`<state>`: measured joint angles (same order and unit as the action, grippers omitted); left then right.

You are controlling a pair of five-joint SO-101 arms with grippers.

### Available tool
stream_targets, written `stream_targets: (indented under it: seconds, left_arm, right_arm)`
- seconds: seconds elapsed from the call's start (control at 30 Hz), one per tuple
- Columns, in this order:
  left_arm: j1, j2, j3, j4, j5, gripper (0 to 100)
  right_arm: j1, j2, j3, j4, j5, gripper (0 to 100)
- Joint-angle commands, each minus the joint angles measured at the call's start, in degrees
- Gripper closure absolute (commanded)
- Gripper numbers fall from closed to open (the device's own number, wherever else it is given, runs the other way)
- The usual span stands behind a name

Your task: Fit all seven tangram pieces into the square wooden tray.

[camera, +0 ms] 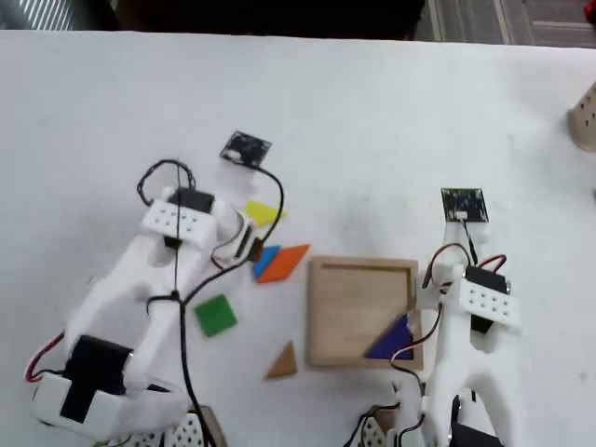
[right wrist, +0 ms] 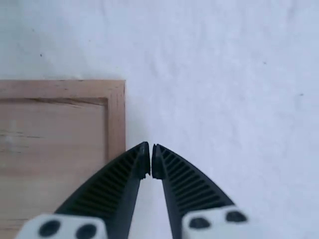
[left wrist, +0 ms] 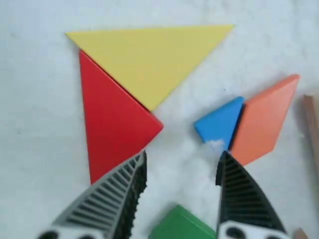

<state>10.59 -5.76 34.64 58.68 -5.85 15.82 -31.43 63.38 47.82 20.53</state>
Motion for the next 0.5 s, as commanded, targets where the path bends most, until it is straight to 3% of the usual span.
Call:
stream_targets:
  seconds: [0.0, 0.47]
  left_arm:
    - [4.4, -2.9, 0.6, -1.4, -0.4, 77]
    - [14.2, 2.5, 0.2, -7.2, 0.0, 76]
  right_arm:
    - [0.2, -1.2, -0.3, -1.1, 0.2, 98.1]
    - [0.5, -1.2, -0.3, -0.9, 0.2, 98.1]
